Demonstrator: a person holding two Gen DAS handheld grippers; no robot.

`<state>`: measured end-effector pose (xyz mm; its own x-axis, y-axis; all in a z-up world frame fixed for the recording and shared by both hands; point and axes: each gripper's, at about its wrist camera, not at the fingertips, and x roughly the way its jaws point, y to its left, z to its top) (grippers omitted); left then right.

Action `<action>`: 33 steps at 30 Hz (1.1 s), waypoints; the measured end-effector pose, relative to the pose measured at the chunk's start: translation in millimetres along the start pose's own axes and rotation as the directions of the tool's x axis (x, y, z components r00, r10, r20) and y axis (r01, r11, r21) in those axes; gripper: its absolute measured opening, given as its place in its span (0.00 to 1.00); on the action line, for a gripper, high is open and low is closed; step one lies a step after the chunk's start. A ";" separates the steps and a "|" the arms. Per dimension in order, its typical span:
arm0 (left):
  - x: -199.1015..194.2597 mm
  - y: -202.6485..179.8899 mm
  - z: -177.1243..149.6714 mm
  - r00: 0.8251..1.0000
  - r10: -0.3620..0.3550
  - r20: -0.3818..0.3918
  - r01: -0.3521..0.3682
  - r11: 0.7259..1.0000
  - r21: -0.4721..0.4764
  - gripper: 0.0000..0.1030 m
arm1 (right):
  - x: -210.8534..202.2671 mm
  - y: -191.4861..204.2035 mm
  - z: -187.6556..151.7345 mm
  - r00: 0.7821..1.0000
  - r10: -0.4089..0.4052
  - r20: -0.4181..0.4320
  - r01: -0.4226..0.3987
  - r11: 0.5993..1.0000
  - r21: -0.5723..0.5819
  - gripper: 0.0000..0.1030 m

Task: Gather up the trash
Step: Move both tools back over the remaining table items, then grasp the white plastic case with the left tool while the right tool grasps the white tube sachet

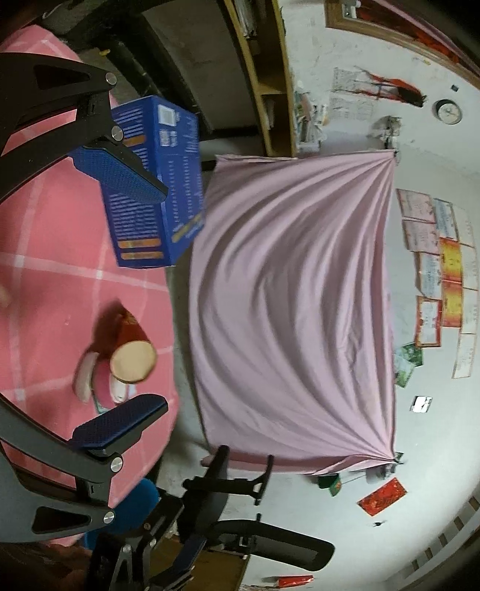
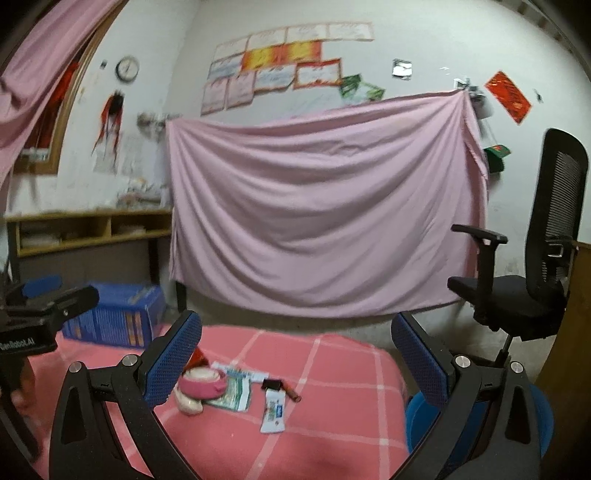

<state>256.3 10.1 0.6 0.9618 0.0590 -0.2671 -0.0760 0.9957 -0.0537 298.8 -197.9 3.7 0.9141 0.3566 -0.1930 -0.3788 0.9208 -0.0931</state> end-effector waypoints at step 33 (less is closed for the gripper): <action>96.2 -23.1 -4.5 0.796 -0.289 -0.532 0.275 0.955 -0.109 0.74 | 98.6 -14.8 -54.8 0.748 0.200 -0.633 -0.099 0.976 0.192 0.43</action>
<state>349.4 -7.5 -28.2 0.6475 -0.2795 -0.7090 0.1632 0.9596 -0.2292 386.6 -185.0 -67.5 0.5168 0.3506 -0.7810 -0.4323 0.8943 0.1154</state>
